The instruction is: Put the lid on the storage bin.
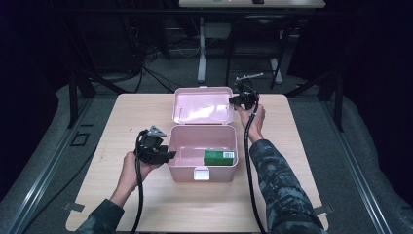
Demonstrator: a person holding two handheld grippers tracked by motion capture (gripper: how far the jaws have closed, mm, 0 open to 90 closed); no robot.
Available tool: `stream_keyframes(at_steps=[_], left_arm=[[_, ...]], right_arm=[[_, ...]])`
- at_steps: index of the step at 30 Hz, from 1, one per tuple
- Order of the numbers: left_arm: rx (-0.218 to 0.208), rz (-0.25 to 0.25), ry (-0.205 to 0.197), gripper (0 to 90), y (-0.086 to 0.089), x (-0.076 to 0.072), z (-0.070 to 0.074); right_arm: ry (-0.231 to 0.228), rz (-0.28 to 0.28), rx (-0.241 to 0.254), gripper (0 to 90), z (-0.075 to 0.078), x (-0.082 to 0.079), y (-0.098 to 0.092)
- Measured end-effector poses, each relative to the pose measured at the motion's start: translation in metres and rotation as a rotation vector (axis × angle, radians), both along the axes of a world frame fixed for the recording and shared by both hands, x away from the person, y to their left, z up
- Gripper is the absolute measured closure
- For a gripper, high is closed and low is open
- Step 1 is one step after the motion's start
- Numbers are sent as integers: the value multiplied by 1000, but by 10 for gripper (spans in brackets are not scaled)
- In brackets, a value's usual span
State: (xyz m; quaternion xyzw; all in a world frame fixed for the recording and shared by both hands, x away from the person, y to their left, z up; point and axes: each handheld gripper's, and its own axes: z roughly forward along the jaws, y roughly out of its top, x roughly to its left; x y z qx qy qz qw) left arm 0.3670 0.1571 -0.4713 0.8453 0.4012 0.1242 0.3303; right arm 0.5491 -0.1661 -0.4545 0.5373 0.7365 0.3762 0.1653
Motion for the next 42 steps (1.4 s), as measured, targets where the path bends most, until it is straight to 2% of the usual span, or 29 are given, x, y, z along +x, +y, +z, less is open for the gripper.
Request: stream_keyframes(at_steps=[9, 18, 20, 28, 42], left_arm=[[1, 2, -6, 614, -1, 0, -1], [4, 2, -10, 613, -1, 0, -1], [4, 2, -11, 611, -1, 0, -1], [9, 4, -15, 610, -2, -1, -1], [19, 8, -29, 610, -4, -1, -1]], right_arm=[[-53, 3, 43, 816, 11, -11, -4], [-95, 14, 43, 825, 19, -20, -6], [-119, 16, 46, 828, 21, -23, -6], [-166, 35, 50, 834, 30, -35, -8], [-224, 71, 61, 847, 42, -54, -12]])
